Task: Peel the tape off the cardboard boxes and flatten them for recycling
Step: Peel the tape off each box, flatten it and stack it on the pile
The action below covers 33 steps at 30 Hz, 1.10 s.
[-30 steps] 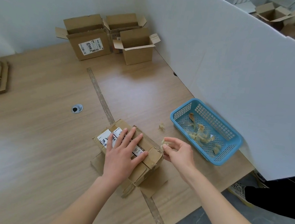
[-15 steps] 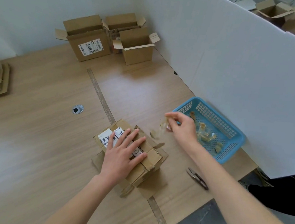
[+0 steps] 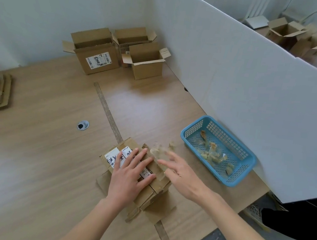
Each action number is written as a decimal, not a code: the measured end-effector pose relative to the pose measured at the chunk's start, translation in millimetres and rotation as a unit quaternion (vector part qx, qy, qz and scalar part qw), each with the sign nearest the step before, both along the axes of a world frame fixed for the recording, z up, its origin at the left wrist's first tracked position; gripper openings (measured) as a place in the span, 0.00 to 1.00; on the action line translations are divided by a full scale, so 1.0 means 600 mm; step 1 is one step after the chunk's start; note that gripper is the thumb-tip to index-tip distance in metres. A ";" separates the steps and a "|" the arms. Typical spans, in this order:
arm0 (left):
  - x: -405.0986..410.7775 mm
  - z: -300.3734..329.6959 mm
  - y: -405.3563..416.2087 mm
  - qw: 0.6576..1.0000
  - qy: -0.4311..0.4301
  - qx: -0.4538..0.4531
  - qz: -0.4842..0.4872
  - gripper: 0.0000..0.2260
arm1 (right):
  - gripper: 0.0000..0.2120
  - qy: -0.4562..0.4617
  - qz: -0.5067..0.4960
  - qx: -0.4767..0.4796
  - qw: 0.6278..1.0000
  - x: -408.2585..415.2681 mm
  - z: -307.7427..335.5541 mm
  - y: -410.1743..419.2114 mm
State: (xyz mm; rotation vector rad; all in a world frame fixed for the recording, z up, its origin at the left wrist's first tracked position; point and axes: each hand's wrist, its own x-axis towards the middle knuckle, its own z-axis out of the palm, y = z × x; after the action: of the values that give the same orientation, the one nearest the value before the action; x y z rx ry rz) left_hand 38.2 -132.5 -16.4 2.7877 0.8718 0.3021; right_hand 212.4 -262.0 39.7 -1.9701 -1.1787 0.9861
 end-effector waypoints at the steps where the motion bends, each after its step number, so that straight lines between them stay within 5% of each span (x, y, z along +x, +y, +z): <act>1: 0.000 -0.001 0.000 1.000 -0.002 0.002 0.001 0.28 | 0.20 0.004 0.002 0.005 1.000 0.000 -0.005 0.001; 5: 0.002 -0.001 -0.001 1.000 -0.010 0.002 0.002 0.28 | 0.10 -0.103 0.067 0.078 0.989 0.017 -0.010 0.024; 12: 0.000 -0.001 0.001 1.000 -0.005 0.001 0.005 0.26 | 0.09 -0.255 0.181 0.152 0.938 0.022 -0.001 0.047; 16: -0.001 0.002 0.001 1.000 0.014 -0.011 0.008 0.26 | 0.09 -0.185 0.028 0.171 0.967 0.017 0.003 0.024; 21: -0.002 0.007 0.001 0.999 0.033 -0.017 0.013 0.26 | 0.24 -0.059 -0.113 0.060 0.990 0.029 0.015 0.018; 24: -0.001 0.009 0.001 0.999 0.037 -0.019 0.012 0.26 | 0.26 -0.094 -0.106 0.061 0.988 0.043 0.032 0.018; 28: -0.002 0.013 0.001 0.999 0.036 -0.026 0.010 0.26 | 0.08 -0.156 -0.110 0.067 0.979 0.076 0.047 0.019; 33: -0.002 0.013 0.001 0.999 0.023 -0.025 0.011 0.26 | 0.05 -0.243 -0.165 0.075 0.953 0.149 0.048 -0.007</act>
State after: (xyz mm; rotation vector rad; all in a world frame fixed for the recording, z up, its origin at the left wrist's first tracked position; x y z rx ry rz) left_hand 37.2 -131.9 -8.8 2.7503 0.9080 0.2170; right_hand 301.9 -266.5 68.3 -2.2557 -1.0764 0.2359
